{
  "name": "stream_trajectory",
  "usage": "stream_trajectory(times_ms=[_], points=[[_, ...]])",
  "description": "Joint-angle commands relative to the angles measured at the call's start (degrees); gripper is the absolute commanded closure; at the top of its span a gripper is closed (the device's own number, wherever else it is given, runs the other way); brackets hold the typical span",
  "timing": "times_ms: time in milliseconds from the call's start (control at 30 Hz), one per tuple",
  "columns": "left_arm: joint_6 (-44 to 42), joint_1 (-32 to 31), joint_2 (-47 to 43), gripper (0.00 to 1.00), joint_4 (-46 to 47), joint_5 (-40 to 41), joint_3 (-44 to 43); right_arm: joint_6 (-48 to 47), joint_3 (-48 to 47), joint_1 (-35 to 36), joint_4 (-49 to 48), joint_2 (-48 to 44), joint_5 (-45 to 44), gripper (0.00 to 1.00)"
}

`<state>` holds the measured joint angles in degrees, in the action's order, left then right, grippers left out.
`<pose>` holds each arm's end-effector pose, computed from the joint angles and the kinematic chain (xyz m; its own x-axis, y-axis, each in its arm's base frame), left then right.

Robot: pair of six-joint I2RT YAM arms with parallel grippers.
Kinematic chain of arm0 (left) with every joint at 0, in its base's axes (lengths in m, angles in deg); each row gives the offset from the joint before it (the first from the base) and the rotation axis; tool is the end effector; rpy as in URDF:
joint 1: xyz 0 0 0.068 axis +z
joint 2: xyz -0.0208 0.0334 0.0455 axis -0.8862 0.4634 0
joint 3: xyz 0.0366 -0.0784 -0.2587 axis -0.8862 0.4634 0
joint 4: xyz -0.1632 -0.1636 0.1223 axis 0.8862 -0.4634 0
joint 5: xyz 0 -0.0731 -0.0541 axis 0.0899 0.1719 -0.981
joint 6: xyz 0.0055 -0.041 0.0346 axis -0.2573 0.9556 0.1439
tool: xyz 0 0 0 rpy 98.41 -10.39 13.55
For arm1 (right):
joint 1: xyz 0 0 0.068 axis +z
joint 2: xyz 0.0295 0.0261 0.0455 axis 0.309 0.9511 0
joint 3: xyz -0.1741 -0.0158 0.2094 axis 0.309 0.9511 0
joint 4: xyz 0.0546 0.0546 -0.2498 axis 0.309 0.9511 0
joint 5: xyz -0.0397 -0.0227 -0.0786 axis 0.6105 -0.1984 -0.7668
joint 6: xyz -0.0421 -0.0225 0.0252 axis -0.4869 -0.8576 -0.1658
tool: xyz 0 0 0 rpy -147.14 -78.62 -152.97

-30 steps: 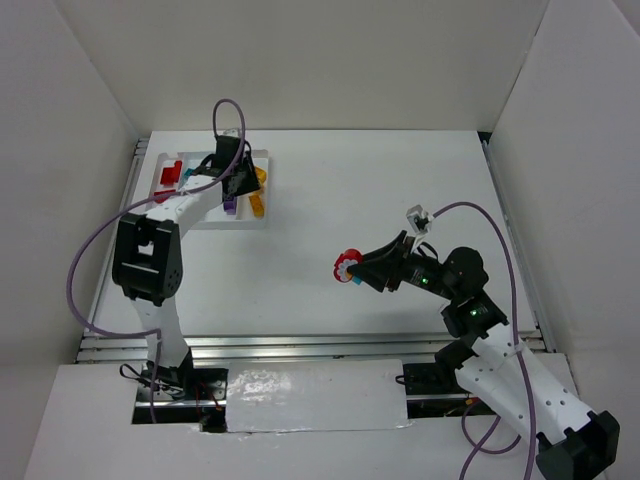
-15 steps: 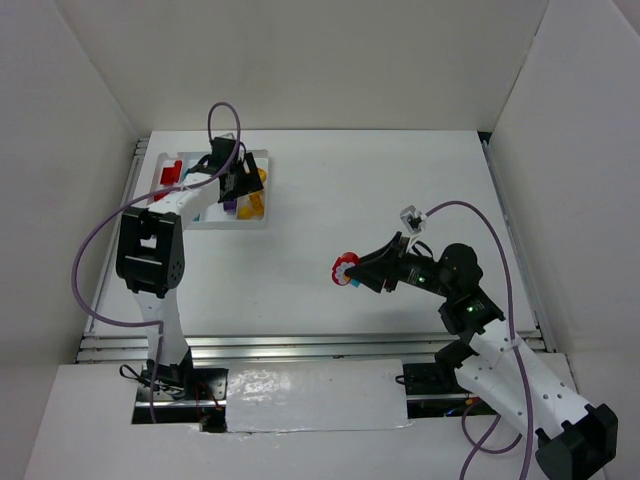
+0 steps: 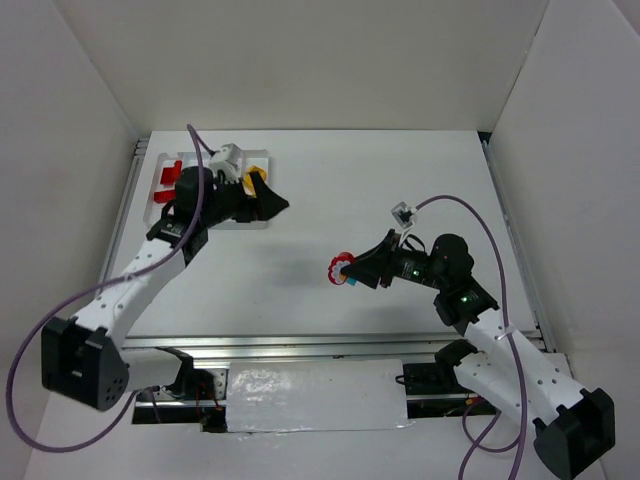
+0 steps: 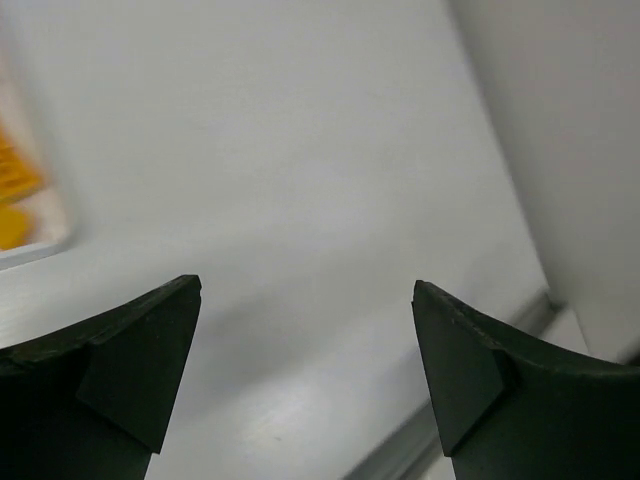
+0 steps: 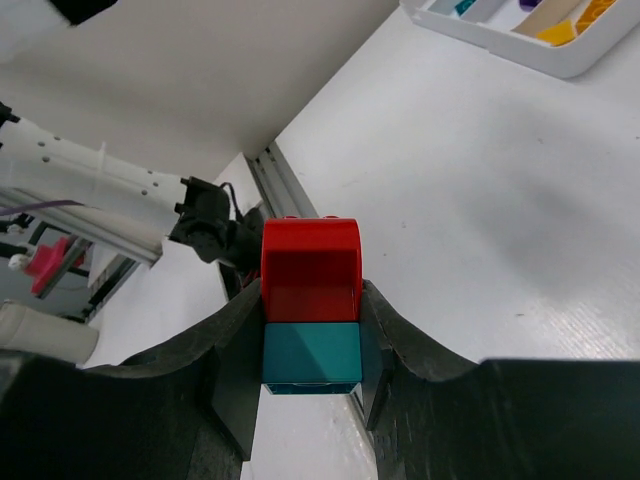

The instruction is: Sort the legos into containers by color

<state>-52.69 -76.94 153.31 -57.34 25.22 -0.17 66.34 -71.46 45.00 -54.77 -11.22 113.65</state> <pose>0.2924 -0.0865 0.3231 -0.5497 -0.4153 -0.7248 0.2371 0.7544 -0.6121 0.1463 0.0996 0.2859 -0.5377 0.2114 -0.8162 -0.7356 0.3554 0.5767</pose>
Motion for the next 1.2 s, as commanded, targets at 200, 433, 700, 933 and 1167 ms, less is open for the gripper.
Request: stream_trajectory(times_ms=[200, 433, 700, 933, 1167], points=[[-2.5, -20.2, -13.9, 0.0, 17.6, -27.8, 9.7, 6.1, -5.9, 0.1, -13.0, 3.2, 17.0, 1.0], [0.6, -23.7, -14.5, 0.0, 23.8, -32.7, 11.6, 5.9, -5.7, 0.3, -12.9, 1.3, 17.8, 1.0], [4.5, -27.0, -12.7, 0.03, 32.6, -34.2, 13.6, 6.5, -6.3, 0.6, -13.5, 1.4, 16.9, 1.0], [3.8, -28.6, -10.0, 0.41, 31.2, -33.2, 11.3, 7.3, -6.5, 1.3, -14.7, 2.1, 15.7, 1.0], [2.8, -28.8, -10.2, 1.0, 30.8, -31.8, 10.4, 7.4, -6.4, 1.4, -15.6, 2.9, 18.1, 0.84]])
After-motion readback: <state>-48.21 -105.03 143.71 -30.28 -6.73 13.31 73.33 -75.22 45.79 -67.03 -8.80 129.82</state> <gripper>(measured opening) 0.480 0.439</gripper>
